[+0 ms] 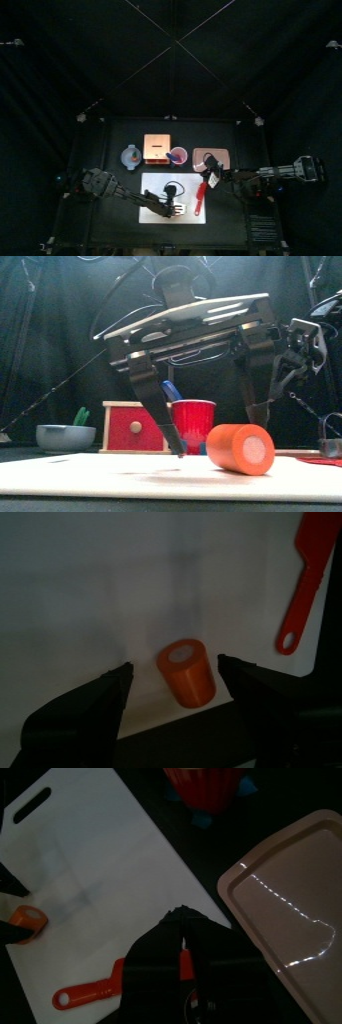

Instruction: Grasp carrot bottom

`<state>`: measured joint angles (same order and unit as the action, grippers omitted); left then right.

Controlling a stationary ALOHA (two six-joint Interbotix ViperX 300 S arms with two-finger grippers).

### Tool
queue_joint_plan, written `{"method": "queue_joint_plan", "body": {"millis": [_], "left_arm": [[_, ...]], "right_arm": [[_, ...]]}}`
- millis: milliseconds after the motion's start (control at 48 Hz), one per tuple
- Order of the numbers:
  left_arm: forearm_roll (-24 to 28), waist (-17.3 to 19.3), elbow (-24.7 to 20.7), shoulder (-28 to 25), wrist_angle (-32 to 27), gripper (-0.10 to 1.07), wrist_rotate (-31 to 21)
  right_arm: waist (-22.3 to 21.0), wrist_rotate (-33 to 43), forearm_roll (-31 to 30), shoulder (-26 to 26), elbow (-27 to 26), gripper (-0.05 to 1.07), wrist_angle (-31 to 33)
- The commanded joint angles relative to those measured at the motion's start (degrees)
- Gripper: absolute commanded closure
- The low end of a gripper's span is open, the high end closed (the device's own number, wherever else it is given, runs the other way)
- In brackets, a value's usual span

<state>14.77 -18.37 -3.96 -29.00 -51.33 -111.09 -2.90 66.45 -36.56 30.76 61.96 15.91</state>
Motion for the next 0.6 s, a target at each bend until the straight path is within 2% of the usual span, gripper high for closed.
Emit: {"method": "queue_joint_plan", "body": {"millis": [0, 312, 458, 583], "left_arm": [[0.1, 0.1, -1.2, 0.8, 0.2, -0.02, 0.3], [-4.0, -0.6, -1.9, -0.3, 0.4, -0.02, -0.3], [-2.8, -0.5, -2.3, -0.4, 0.2, -0.02, 0.0], [-3.3, -0.6, -2.3, -0.4, -0.4, 0.05, 0.2]], "right_arm": [[0.2, 0.0, 0.2, 0.3, -0.6, 0.95, -0.4], [-0.1, 0.0, 0.2, 0.3, -0.5, 0.95, -0.4], [-0.1, 0.0, 0.2, 0.3, -0.2, 0.95, -0.4], [-0.1, 0.0, 0.6, 0.3, 0.1, 0.95, -0.4]]}}
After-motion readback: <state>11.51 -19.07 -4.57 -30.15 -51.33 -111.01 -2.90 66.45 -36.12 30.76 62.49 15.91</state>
